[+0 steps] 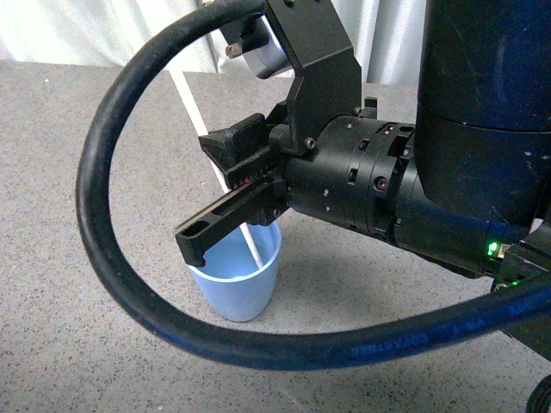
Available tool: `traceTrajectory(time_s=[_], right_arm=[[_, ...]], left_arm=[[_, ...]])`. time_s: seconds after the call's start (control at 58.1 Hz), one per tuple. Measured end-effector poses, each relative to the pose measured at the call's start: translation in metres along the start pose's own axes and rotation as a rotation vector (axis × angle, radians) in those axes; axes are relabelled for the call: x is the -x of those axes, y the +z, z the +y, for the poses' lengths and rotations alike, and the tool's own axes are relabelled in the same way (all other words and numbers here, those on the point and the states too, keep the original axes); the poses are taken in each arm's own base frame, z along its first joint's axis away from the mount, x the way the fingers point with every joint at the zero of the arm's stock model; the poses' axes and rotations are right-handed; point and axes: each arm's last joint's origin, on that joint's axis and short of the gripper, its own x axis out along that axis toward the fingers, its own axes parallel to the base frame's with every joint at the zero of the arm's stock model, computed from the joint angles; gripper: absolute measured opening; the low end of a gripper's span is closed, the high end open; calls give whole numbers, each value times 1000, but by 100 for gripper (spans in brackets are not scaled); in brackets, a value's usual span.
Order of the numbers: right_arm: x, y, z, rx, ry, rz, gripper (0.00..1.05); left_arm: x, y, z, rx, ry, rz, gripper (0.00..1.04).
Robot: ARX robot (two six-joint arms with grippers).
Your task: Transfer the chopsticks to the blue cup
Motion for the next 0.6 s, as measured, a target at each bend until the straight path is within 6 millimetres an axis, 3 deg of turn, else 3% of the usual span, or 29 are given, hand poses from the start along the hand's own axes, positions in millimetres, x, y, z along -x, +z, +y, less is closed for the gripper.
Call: traceTrajectory(time_s=[0.069, 0.413, 0.602], right_arm=[[2, -2, 1, -3, -5, 13, 18], [32, 16, 6, -50, -31, 1, 70], [61, 22, 2, -88, -199, 36, 97]], left_arm=[[0, 0, 0, 0, 0, 0, 98], [0, 0, 0, 0, 0, 0, 98], [0, 0, 0, 0, 0, 0, 98]])
